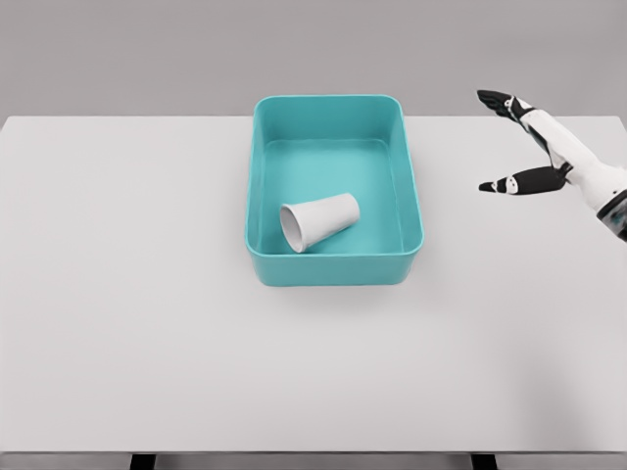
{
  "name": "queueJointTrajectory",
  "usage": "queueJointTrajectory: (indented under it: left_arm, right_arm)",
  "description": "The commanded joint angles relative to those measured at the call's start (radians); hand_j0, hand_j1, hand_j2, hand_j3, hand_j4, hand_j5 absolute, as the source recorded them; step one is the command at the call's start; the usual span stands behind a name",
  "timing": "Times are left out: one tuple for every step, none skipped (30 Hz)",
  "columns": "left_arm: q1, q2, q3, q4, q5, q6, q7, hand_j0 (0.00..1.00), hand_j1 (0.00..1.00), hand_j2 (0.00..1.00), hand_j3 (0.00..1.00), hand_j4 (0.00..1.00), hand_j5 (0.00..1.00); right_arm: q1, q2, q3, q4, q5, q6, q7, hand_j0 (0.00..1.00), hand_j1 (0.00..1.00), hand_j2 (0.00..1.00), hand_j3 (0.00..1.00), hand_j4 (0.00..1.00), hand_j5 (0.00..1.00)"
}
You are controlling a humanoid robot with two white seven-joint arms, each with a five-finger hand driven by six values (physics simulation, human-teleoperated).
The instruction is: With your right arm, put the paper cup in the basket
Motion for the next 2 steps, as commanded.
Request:
queueJointTrajectory:
  left_arm:
    - [0.000,0.000,0.000,0.000,0.000,0.000,-0.001,1.00,1.00,1.00,1.00,1.00,1.00]
    - [0.000,0.000,0.001,0.000,0.002,0.000,-0.001,1.00,1.00,1.00,1.00,1.00,1.00]
  right_arm:
    - [0.000,0.000,-0.001,0.008,-0.007,0.000,0.000,1.00,1.00,1.00,1.00,1.00,1.00]
    - [0.000,0.001,-0.001,0.006,-0.008,0.000,0.000,1.00,1.00,1.00,1.00,1.00,1.00]
